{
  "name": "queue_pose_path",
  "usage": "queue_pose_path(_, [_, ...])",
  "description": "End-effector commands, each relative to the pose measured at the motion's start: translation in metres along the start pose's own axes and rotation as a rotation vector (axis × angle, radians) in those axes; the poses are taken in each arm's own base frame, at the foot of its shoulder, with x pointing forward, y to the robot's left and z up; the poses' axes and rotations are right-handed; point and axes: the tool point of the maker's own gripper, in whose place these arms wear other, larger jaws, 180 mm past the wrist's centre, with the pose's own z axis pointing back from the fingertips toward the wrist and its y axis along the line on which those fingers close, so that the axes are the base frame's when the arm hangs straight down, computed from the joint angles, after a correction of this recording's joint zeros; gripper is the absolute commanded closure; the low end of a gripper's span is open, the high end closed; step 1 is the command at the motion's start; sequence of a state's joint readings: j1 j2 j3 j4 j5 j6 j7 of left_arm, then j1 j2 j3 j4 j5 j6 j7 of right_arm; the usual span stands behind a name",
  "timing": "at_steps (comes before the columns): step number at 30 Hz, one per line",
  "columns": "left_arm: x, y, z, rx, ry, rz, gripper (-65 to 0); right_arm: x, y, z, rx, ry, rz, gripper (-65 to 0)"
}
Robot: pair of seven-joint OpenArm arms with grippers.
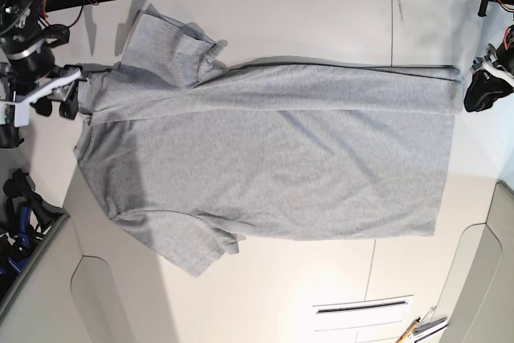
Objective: Fold the T-shirt properly
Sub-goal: 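Release the right gripper and move it along the shirt's side, then grasp the shirt side with the right gripper and flip it over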
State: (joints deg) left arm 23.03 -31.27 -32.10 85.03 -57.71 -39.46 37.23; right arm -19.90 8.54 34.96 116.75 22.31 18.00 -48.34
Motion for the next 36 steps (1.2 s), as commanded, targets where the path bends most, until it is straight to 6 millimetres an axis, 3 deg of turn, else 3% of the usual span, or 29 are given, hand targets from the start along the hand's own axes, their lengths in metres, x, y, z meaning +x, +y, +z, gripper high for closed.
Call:
queue_pose_path(1, [0.018, -0.001, 0.003, -0.012, -0.042, -0.023, -21.4, 0.004, -0.003, 0.008, 0.001, -0.025, 0.003, -29.0])
queue_pose_path(5, [0.018, -0.001, 0.003, -0.012, -0.042, -0.023, -21.4, -0.038, -0.002, 0.025, 0.022, 0.051, -0.110, -28.8])
queue_pose_path(9, [0.019, -0.002, 0.003, -0.017, -0.047, -0.024, -21.4, -0.077, 0.026, 0.036, 0.135, 0.118, -0.239, -28.9])
queue_pose_path(16, [0.017, -0.003, 0.003, -0.018, -0.032, -0.026, -21.4, -0.124, 0.047, 0.023, 0.231, 0.195, -0.456, -28.9])
queue_pose_path(21, [0.017, -0.003, 0.003, -0.020, -0.034, -0.023, -21.4, -0.142, 0.064, 0.016, 0.283, 0.245, -0.510, -28.9])
queue_pose_path(29, [0.017, -0.003, 0.003, -0.020, -0.034, -0.023, -21.4, -0.149, 0.112, 0.012, 0.402, 0.305, -0.471, -28.8])
queue_pose_path(31, [0.017, -0.003, 0.003, -0.020, -0.033, -0.023, -21.4, -0.150, 0.120, 0.012, 0.420, 0.308, -0.475, -22.8])
queue_pose_path(34, [0.017, -0.004, 0.003, -0.024, -0.032, -0.018, -21.4, -0.148, 0.125, 0.011, 0.432, 0.303, -0.479, -0.1])
queue_pose_path(36, [0.019, -0.005, 0.003, -0.031, -0.041, -0.008, -21.4, -0.142, 0.126, 0.008, 0.437, 0.290, -0.476, 0.0])
